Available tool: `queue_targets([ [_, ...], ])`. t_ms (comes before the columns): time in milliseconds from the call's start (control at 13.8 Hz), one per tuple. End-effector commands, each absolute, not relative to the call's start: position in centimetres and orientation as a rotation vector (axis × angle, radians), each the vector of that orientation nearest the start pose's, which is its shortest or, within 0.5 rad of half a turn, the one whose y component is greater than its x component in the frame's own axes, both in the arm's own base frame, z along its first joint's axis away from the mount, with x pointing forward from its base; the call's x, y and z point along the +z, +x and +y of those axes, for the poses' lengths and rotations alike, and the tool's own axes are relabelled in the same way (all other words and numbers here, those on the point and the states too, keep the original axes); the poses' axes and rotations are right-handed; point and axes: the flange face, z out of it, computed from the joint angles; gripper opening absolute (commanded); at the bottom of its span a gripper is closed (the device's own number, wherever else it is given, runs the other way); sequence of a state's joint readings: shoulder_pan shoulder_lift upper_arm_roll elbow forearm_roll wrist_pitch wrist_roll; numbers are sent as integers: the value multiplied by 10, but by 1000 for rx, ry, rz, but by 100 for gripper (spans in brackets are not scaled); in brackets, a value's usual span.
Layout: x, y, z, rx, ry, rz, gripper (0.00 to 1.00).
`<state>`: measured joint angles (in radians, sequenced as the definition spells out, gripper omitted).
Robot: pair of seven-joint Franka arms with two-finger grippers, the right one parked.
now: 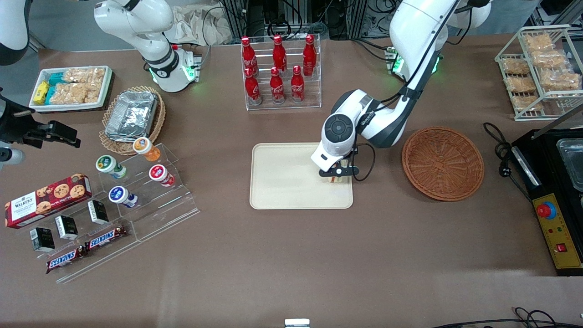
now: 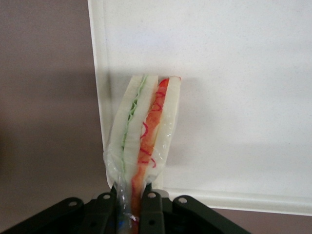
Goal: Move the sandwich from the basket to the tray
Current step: 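Lower the held sandwich onto the cream tray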
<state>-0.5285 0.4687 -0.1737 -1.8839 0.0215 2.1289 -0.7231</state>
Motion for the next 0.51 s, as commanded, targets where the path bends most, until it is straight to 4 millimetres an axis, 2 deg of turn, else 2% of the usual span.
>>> queue_targets([
  [0,237,472,-392,289,-3024,-55,0],
  [72,236,473,-390,290,-3025,-60,8],
  [217,237,476,-387,287,-3026,-66,99],
  [434,241,478,-388,284,-3030,-65,100],
])
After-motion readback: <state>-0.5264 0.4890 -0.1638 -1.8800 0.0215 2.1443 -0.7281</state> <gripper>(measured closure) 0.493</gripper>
